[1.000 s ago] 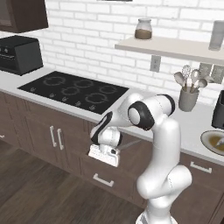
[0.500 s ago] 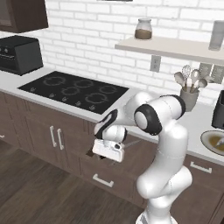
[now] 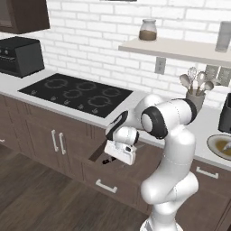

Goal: Pick up the knife from the drawer and place it on the cutting board. Then place the meat from the plate to the cutting board.

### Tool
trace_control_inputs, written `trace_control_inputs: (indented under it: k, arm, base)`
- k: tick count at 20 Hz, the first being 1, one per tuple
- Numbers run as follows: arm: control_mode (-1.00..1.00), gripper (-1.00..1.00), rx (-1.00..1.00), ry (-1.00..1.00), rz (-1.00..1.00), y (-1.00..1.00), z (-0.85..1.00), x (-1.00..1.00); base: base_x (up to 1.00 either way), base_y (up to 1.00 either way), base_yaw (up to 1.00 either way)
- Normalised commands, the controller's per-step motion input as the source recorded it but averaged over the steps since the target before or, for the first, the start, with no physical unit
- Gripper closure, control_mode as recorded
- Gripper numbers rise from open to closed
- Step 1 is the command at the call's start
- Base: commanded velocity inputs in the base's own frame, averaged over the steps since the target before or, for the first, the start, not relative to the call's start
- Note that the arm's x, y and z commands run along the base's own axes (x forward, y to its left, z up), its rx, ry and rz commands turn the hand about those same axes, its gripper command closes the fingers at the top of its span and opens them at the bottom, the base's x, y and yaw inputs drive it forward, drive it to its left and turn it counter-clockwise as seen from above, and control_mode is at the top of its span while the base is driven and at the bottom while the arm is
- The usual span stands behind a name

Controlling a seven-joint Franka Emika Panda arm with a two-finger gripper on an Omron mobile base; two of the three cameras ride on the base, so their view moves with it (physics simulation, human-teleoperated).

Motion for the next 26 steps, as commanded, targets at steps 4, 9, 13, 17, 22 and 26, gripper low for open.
trace_control_inputs:
  k: [4,9,13,17,22,26]
  arm:
    - [-1.00,-1.00,0.00,-0.05,-0.16,0.00,0.01,0.41]
    - [-1.00,-1.00,0.00,-0.02,-0.13,0.00,0.00,0.43]
    - [-1.00,-1.00,-0.07,0.00,-0.04,0.00,-0.08,0.33]
    - [-1.00,-1.00,-0.11,0.00,0.00,0.00,-0.13,0.21]
    - [-1.00,-1.00,-0.06,0.00,-0.01,0.00,-0.14,0.25]
    - [-1.00,-1.00,0.00,0.00,-0.04,0.00,-0.21,0.16]
  base:
    - [0.00,0.00,0.00]
    - [0.00,0.00,0.00]
    - [0.00,0.00,0.00]
    - [0.00,0.00,0.00]
    - [0.00,0.00,0.00]
    - [0.00,0.00,0.00]
